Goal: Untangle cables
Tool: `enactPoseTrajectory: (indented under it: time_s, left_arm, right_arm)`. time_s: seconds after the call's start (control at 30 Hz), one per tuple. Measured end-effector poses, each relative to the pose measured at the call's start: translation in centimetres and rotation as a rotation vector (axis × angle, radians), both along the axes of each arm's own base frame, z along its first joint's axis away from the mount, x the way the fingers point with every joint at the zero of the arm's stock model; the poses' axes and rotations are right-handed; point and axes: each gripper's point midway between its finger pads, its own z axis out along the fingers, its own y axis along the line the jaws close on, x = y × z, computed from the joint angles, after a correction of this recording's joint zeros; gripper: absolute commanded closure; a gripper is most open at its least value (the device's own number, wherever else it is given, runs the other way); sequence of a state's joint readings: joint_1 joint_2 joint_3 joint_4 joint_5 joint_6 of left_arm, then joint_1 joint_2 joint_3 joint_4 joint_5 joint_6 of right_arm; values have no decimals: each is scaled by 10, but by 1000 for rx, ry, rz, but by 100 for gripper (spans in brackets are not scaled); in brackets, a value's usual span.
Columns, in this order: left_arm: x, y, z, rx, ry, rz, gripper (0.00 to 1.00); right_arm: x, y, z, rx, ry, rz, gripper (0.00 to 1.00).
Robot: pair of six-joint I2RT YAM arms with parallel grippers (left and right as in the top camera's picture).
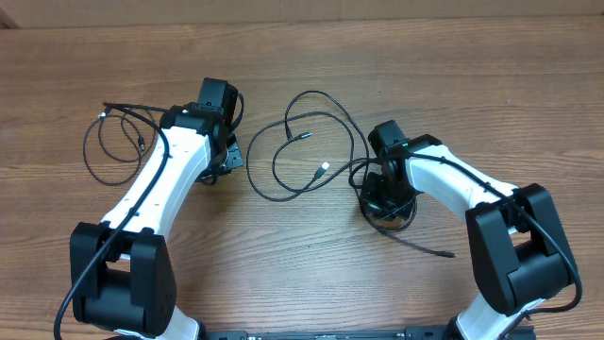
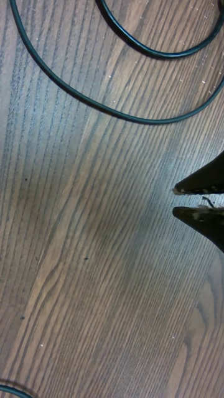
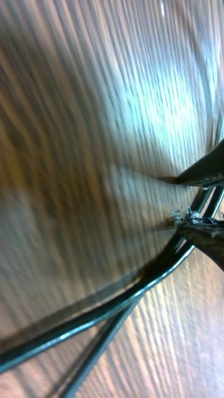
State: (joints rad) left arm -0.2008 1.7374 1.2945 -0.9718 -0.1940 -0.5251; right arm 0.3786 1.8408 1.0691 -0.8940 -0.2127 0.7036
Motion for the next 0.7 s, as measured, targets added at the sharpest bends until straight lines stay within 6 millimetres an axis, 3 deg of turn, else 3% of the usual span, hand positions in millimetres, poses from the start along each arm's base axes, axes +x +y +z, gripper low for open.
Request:
enactPoseTrajectory:
  time_s: [0.47, 0.7]
  left_arm:
    - [0, 0, 0, 0, 0, 0, 90]
    - [0, 0, 0, 0, 0, 0, 90]
  right_arm:
    - [0, 53, 3, 213, -31, 62, 82]
    - [-11, 96, 5, 257, -77, 159, 77]
